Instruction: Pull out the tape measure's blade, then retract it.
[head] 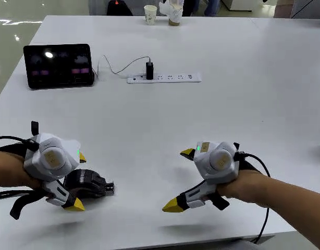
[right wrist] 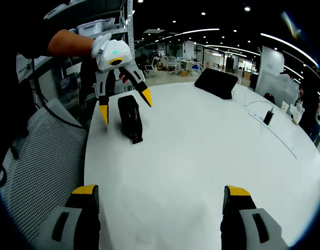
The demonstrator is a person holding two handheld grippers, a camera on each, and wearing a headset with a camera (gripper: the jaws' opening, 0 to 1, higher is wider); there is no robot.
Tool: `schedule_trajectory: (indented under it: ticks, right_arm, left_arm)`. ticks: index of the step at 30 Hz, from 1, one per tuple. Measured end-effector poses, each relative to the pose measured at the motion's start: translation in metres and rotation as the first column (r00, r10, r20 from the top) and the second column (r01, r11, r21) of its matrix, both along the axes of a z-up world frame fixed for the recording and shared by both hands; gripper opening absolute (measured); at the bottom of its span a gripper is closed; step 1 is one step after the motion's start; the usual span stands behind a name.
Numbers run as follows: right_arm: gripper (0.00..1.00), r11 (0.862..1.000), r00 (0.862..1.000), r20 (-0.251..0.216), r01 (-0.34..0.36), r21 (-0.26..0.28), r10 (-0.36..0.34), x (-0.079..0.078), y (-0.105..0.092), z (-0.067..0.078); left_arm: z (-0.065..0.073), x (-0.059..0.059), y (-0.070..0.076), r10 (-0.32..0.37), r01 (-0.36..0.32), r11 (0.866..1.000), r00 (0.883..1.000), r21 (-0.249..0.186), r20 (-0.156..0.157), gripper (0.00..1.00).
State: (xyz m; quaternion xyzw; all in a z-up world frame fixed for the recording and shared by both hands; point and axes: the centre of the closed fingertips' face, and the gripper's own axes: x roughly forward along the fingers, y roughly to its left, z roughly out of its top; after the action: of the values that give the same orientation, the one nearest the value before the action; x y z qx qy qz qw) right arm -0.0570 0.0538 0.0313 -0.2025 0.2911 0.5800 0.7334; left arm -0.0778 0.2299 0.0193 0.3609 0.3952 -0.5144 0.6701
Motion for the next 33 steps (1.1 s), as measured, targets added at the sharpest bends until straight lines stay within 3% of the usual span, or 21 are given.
schedule_trajectory:
  ticks: [4, 8, 10, 11, 17, 20, 22, 26, 33]
  right_arm:
    - [0.99, 1.0, 1.0, 0.005, -0.006, 0.014, 0.006, 0.0, 0.01, 0.004]
    - [0.99, 0.999, 0.999, 0.009, -0.033, 0.0, 0.033, -0.005, 0.017, 0.002]
    - [0.99, 0.999, 0.999, 0.014, -0.042, -0.002, 0.042, -0.005, 0.02, 0.002]
    - [0.99, 0.999, 0.998, 0.014, -0.054, -0.004, 0.054, -0.007, 0.024, 0.001]
    - [0.99, 0.993, 0.993, 0.02, -0.119, -0.024, 0.119, -0.01, 0.04, -0.004]
    - [0.97, 0.991, 0.992, -0.002, -0.129, -0.022, 0.129, -0.011, 0.047, -0.008]
    - [0.89, 0.99, 0.99, -0.011, -0.142, -0.017, 0.142, -0.012, 0.052, -0.009]
    - [0.89, 0.989, 0.989, -0.015, -0.146, -0.015, 0.146, -0.008, 0.062, -0.013]
    - [0.8, 0.99, 0.989, -0.024, -0.143, -0.003, 0.143, -0.004, 0.078, -0.014]
  left_arm:
    - [-0.001, 0.003, -0.001, 0.002, -0.002, 1.0, 1.0, 0.0, -0.022, 0.59]
    - [0.002, 0.008, -0.004, 0.031, -0.031, 1.0, 0.999, 0.001, -0.023, 0.4]
    - [0.002, 0.003, -0.005, 0.038, -0.038, 0.999, 0.997, -0.002, -0.061, 0.35]
    - [0.001, 0.003, -0.005, 0.035, -0.035, 0.999, 0.998, 0.002, -0.054, 0.34]
    - [-0.001, 0.002, -0.005, 0.021, -0.02, 0.999, 0.999, 0.027, -0.03, 0.33]
    - [-0.004, 0.004, -0.002, -0.035, 0.034, 0.997, 0.999, 0.073, 0.024, 0.32]
    - [-0.005, 0.002, -0.003, -0.032, 0.031, 0.996, 0.999, 0.078, 0.016, 0.32]
    - [-0.007, 0.006, 0.0, -0.014, 0.014, 0.997, 1.0, 0.073, -0.002, 0.32]
    - [-0.007, 0.006, 0.001, -0.002, 0.002, 0.997, 1.0, 0.071, -0.007, 0.32]
